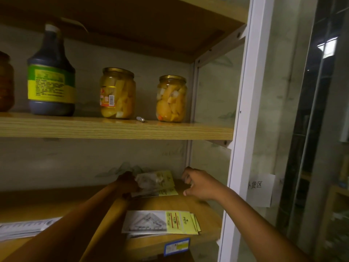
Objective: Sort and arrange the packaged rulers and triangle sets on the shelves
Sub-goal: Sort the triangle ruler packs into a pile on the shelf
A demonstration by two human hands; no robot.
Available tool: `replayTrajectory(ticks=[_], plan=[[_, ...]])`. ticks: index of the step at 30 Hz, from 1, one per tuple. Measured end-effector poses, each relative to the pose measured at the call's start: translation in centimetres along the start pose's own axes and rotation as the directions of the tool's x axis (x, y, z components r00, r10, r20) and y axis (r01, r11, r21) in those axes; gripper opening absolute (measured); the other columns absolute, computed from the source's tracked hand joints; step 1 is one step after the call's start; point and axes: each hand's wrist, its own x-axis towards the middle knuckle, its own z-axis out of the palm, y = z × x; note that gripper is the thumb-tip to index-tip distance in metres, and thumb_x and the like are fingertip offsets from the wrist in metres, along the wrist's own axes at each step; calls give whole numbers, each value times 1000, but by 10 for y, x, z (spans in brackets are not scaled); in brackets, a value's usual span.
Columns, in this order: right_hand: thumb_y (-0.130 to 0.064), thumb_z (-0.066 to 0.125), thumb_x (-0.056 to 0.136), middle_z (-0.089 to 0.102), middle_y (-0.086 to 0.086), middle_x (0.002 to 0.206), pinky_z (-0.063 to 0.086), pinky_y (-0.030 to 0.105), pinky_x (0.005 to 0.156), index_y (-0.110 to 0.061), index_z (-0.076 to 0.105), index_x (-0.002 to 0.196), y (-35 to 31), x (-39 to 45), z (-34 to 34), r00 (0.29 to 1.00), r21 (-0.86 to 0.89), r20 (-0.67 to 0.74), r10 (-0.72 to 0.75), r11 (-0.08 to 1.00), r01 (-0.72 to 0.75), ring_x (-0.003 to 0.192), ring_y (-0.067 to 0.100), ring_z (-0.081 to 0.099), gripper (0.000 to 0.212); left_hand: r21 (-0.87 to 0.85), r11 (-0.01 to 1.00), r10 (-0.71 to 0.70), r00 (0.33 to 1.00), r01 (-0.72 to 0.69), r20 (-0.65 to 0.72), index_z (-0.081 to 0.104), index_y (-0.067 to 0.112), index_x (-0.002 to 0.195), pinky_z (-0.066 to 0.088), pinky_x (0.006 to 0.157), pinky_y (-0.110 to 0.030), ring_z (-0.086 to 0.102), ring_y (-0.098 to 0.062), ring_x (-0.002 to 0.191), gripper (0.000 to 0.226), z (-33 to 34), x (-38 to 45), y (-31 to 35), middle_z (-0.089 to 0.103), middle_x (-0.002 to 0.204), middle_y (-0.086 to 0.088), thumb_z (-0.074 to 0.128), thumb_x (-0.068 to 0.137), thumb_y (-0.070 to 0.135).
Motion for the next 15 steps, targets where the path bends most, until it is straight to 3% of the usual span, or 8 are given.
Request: replayTrajectory(ticks=[3,5,8,12,15], plan=[[-25,75,80,62,0,117,53,36,90,-21,54,125,-3,3,1,1000,-13,-8,10,1000,-10,104,17,60,49,77,995,72,993,-65,-98,51,0,128,51,90,-38,58,-34,111,51,-2,-6,1,57,127,-20,66,88,27],[-25,72,82,63,1,112,53,40,90,-19,55,121,-5,6,4,1000,-27,-9,18,999,-18,101,18,61,43,70,995,85,980,-73,-180,46,4,135,46,98,-34,52,-32,121,53,-8,-13,3,50,137,-17,62,91,29],[-23,68,85,63,2,113,52,38,91,-19,56,122,-5,14,14,999,-17,-1,48,999,-48,103,20,60,39,-194,973,71,961,-126,-268,44,2,136,57,77,-27,60,-26,104,57,-20,-24,6,54,134,-15,68,88,19],[-24,66,88,64,8,117,48,31,90,-15,58,120,-7,35,32,995,-8,42,86,996,-86,109,25,60,34,-612,775,22,974,-159,-225,43,0,134,60,57,-28,66,-30,84,53,-37,-35,3,53,130,-19,65,86,-1],[-32,65,90,59,9,127,45,31,91,-14,55,126,-7,49,45,986,-30,113,118,993,-116,115,26,56,42,-542,820,80,973,-187,-215,47,1,132,57,52,-22,71,-26,76,48,-47,-41,-3,59,125,-19,65,87,4]])
